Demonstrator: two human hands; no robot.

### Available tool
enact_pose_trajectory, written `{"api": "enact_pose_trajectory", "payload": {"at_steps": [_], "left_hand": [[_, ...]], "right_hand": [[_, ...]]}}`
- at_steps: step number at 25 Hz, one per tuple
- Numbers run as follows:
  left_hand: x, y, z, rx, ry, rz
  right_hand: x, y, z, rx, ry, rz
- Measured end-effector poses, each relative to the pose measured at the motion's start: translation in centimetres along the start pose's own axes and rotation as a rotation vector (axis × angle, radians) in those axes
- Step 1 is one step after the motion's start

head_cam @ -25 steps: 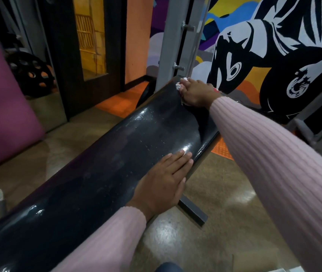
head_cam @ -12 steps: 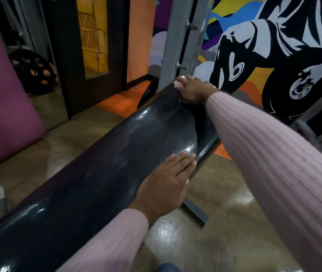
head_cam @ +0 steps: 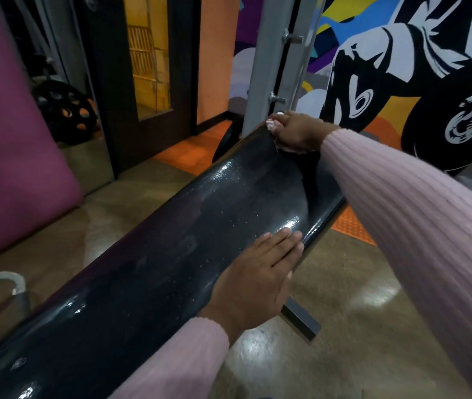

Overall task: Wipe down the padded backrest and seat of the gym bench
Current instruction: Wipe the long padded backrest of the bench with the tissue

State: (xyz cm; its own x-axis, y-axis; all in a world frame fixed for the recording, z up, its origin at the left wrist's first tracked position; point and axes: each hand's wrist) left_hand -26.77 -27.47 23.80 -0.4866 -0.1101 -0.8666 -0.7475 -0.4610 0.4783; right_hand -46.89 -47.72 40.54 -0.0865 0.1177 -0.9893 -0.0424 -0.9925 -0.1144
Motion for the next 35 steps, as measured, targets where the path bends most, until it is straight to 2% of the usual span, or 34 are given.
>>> {"api": "enact_pose_trajectory", "payload": {"at_steps": [2, 4, 8, 11, 13, 15, 17, 20, 22, 24, 27, 29, 31, 33, 35], "left_hand": [[-0.1, 0.2, -0.3, -0.010, -0.012, 0.010], [-0.1, 0.0, -0.2, -0.020, -0.018, 0.009], [0.1, -0.1, -0.1, -0.016, -0.004, 0.012], [0.2, -0.2, -0.1, -0.020, -0.006, 0.009], [0.2, 0.0, -0.1, -0.017, -0.018, -0.002], [0.2, 0.0, -0.2, -0.016, -0.032, -0.015], [0.1, -0.1, -0.4, -0.023, -0.026, -0.014], [0.2, -0.2, -0.2, -0.017, -0.027, 0.000], [0.1, -0.1, -0.2, -0.015, -0.018, 0.012], [0.1, -0.2, -0.1, -0.018, -0.027, 0.005], [0.1, -0.1, -0.2, -0.023, -0.028, -0.004], [-0.1, -0.2, -0.1, -0.021, -0.026, -0.017], [-0.1, 0.0, -0.2, -0.012, -0.022, -0.005], [0.0, -0.1, -0.2, -0.010, -0.014, 0.006], [0.0, -0.2, -0.2, -0.012, -0.008, 0.010]], "right_hand": [[-0.3, 1.7, -2.3, 0.002, -0.042, -0.058], [0.7, 1.6, -3.8, -0.082, -0.150, -0.062], [1.0, -1.9, -1.4, -0.269, -0.077, 0.003], [0.2, -1.0, 0.1, -0.080, 0.045, 0.000], [-0.4, 1.3, -1.2, 0.031, -0.017, -0.031], [-0.1, 2.4, -3.5, 0.043, -0.146, -0.040], [0.6, 2.0, -4.9, -0.061, -0.223, -0.044], [1.3, -1.0, -2.6, -0.248, -0.187, -0.002], [0.9, -1.8, -0.3, -0.197, -0.024, 0.029], [0.3, -0.8, 0.4, -0.050, 0.055, 0.012], [0.4, 1.5, -2.9, 0.073, -0.073, -0.045], [1.1, 1.4, -6.4, -0.008, -0.214, -0.039], [1.8, -0.4, -7.6, -0.179, -0.282, -0.055], [2.4, -2.7, -5.8, -0.328, -0.294, -0.041], [1.9, -3.3, -3.1, -0.318, -0.249, -0.022]]}}
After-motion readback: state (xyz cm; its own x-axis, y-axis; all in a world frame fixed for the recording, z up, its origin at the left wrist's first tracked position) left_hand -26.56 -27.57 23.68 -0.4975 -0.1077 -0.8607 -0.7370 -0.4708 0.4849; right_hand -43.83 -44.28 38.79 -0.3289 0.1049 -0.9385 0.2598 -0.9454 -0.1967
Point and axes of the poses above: each hand's wrist, its own y-axis towards the middle knuckle, its own x-axis out of the palm, z = x × y, and after that the axes turned 12 degrees about -z, right-handed
